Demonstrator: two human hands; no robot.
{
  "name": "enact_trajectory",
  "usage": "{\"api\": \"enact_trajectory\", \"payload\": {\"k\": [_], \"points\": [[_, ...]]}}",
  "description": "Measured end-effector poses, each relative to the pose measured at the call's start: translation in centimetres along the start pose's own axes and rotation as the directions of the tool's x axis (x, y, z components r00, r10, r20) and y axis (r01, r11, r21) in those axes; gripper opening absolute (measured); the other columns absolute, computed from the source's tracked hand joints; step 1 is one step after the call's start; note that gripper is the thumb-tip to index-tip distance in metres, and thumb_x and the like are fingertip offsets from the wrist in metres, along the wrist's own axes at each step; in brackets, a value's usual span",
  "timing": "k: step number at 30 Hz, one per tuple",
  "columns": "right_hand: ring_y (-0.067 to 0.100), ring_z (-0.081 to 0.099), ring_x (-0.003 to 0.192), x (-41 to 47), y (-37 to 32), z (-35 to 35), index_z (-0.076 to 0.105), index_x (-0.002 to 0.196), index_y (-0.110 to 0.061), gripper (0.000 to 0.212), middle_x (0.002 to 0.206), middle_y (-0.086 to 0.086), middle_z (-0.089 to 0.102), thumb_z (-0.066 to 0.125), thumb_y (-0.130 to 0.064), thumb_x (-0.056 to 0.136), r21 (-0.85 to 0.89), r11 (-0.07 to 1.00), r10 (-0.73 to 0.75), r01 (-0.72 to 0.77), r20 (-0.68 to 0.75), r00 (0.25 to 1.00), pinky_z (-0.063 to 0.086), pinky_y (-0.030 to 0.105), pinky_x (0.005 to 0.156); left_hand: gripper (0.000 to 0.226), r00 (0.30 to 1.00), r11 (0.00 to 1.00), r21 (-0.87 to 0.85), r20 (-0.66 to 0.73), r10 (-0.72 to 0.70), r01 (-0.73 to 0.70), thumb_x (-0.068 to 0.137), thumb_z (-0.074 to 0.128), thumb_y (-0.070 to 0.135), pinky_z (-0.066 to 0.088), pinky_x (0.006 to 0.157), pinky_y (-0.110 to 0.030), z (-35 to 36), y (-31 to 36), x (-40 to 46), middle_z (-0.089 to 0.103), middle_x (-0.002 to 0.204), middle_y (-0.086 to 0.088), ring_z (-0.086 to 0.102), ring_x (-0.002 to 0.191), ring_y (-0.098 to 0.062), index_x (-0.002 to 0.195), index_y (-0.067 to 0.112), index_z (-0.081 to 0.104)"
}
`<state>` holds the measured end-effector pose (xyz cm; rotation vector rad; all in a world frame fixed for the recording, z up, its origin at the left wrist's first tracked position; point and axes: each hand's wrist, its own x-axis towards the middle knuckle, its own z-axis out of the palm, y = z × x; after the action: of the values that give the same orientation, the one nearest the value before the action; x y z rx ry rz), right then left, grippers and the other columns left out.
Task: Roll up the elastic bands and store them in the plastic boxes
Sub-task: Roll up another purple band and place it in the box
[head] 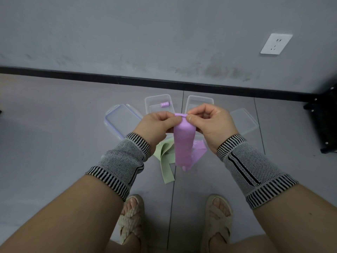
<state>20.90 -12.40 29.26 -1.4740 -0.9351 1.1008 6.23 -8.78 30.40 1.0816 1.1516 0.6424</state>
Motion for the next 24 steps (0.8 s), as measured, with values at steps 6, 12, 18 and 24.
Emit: {"api": "enact_trajectory", "payload": {"k": [6, 12, 18, 24], "points": [[0.019, 0.062, 0.074, -0.13, 0.01, 0.31, 0.066, 0.070, -0.018, 0.022, 0.075, 0.006, 0.067, 0.071, 0.002, 0.077, -0.040, 0.997, -0.064, 0.064, -0.009, 0.998, 0.057, 0.035, 0.077, 0.015, 1.000, 1.000, 0.007, -0.028, -0.011, 0.011, 0.087, 0.065, 0.020, 0.045, 0.057, -0.014, 0.26, -0.33, 0.24, 0.063, 0.067, 0.005, 0.055, 0.057, -0.004, 0.074, 0.011, 0.063], [0.014, 0.062, 0.072, -0.16, 0.16, 0.54, 0.066, 0.073, -0.019, 0.023, 0.075, 0.003, 0.067, 0.070, 0.003, 0.078, -0.045, 0.998, -0.052, 0.052, 0.006, 0.999, 0.055, 0.029, 0.074, 0.008, 0.998, 0.999, 0.037, -0.059, 0.017, -0.015, 0.087, 0.063, 0.016, 0.043, 0.061, -0.016, 0.00, -0.53, 0.35, 0.065, 0.072, 0.004, 0.056, 0.063, -0.005, 0.082, 0.013, 0.069], [0.018, 0.069, 0.075, -0.31, -0.01, 0.20, 0.069, 0.082, -0.017, 0.010, 0.082, 0.008, 0.072, 0.070, -0.007, 0.083, 0.013, 1.000, -0.002, 0.002, 0.025, 1.000, 0.056, 0.031, 0.070, 0.012, 0.997, 0.999, 0.024, -0.067, 0.033, -0.031, 0.086, 0.065, 0.015, 0.041, 0.067, -0.024, -0.01, -0.38, 0.25, 0.063, 0.072, 0.003, 0.052, 0.068, -0.010, 0.075, 0.020, 0.068], [0.019, 0.068, 0.073, -0.38, -0.21, 0.25, 0.069, 0.075, -0.017, 0.013, 0.077, 0.008, 0.071, 0.072, -0.006, 0.080, -0.099, 0.994, -0.042, 0.040, -0.018, 0.999, 0.059, 0.036, 0.072, 0.013, 0.999, 1.000, -0.004, -0.043, -0.010, 0.010, 0.086, 0.063, 0.012, 0.039, 0.068, -0.026, 0.15, -0.27, 0.05, 0.065, 0.065, 0.006, 0.055, 0.057, -0.005, 0.075, 0.018, 0.067]]}}
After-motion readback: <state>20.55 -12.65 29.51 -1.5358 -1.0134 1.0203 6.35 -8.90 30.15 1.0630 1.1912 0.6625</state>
